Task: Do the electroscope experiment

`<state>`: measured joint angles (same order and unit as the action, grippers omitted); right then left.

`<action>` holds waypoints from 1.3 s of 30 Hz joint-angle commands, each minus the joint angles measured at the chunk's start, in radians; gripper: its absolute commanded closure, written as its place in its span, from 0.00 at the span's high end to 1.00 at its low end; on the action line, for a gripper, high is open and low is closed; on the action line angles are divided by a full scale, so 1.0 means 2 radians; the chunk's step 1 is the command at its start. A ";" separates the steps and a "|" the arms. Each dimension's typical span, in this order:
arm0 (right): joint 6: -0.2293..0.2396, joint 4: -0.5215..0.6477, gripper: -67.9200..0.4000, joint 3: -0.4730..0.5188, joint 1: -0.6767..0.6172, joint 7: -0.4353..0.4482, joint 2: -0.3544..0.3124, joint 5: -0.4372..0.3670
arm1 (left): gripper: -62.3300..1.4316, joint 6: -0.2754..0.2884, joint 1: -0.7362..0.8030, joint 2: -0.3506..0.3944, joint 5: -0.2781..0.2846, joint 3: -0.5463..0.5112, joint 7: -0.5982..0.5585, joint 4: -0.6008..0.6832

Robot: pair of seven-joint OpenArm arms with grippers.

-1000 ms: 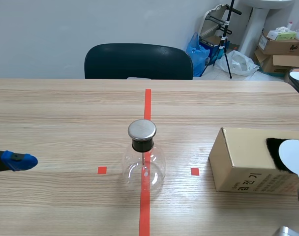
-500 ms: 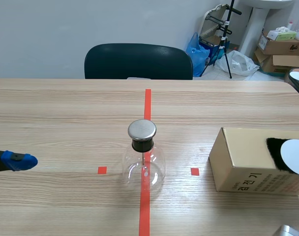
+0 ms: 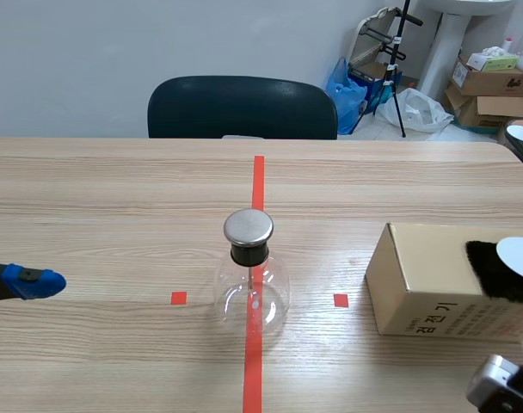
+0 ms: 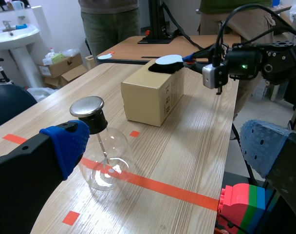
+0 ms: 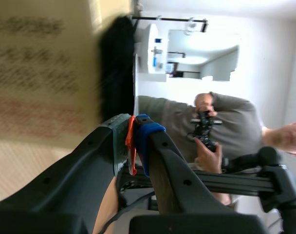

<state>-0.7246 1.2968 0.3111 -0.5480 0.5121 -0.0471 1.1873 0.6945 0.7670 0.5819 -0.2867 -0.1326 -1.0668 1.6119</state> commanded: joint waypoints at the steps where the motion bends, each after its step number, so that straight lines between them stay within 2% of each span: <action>1: -0.029 0.027 0.02 -0.010 -0.007 -0.013 -0.007 0.004 | 1.00 0.001 0.000 -0.002 0.007 -0.002 -0.006 0.003; 7: -0.029 0.077 0.02 -0.060 -0.021 -0.068 -0.018 0.030 | 1.00 0.001 0.000 -0.002 0.007 -0.002 -0.006 0.003; 16: -0.029 0.117 0.02 -0.175 -0.025 -0.201 -0.056 0.088 | 1.00 0.001 0.000 -0.002 0.007 -0.002 -0.005 0.003; 20: -0.029 0.132 0.02 -0.219 -0.025 -0.242 -0.064 0.115 | 1.00 0.001 0.000 -0.002 0.006 -0.002 0.002 0.003; 23: -0.029 0.138 0.02 -0.246 -0.023 -0.270 -0.065 0.137 | 1.00 0.001 -0.006 -0.003 0.006 -0.002 0.030 0.003; 30: -0.029 0.138 0.02 -0.311 -0.007 -0.340 -0.082 0.137 | 1.00 0.001 -0.052 -0.003 0.006 -0.001 0.131 -0.009; 35: -0.023 0.138 0.02 -0.360 0.015 -0.397 -0.103 0.137 | 1.00 0.001 -0.103 -0.003 0.007 0.013 0.159 -0.055; 36: -0.021 0.138 0.02 -0.369 0.019 -0.404 -0.107 0.137 | 0.96 0.001 -0.116 -0.003 0.007 0.019 0.164 -0.070; 39: -0.001 0.138 0.02 -0.390 0.027 -0.416 -0.115 0.137 | 0.55 0.001 -0.154 -0.003 0.007 0.039 0.178 -0.122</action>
<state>-0.7200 1.5555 -0.4763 -0.5007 -0.3164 -0.2676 1.4601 0.6945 0.4683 0.5819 -0.2871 -0.0593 -0.7010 1.3766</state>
